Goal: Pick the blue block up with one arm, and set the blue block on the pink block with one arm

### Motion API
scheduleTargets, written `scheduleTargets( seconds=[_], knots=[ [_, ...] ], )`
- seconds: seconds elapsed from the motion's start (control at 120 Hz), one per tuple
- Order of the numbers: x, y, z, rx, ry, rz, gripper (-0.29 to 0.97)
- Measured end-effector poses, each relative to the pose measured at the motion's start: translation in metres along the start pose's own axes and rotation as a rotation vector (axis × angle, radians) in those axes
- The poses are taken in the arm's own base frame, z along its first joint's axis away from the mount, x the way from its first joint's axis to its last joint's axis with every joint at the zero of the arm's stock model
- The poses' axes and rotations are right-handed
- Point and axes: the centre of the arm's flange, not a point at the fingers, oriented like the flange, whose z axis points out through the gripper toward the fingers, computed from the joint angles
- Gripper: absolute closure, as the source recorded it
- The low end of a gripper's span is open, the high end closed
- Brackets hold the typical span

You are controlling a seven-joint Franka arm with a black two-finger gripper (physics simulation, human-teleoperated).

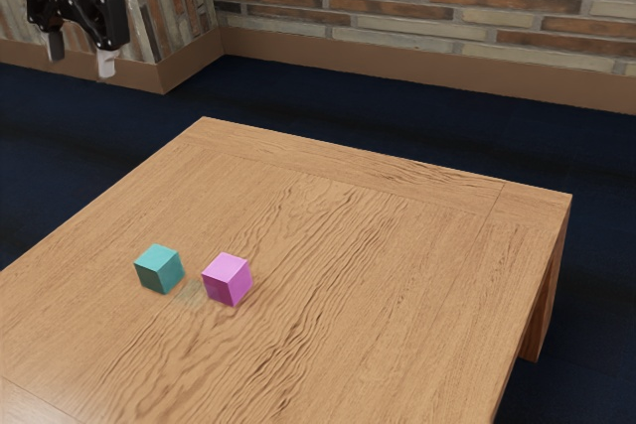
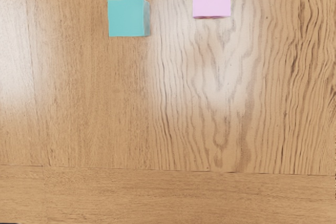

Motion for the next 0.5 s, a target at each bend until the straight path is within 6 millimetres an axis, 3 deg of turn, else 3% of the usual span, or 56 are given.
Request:
scheduleTargets(
  seconds=[0.2,0.308,0.383,0.5],
  knots=[
    [0.030,-0.011,-0.012,-0.050,0.210,0.032,0.00],
    [0.072,-0.023,0.014,-0.087,0.216,0.040,0.00],
    [0.087,-0.045,0.042,-0.102,0.196,0.008,0.00],
    [0.100,-0.073,0.103,-0.118,0.155,-0.046,0.00]
  ],
)
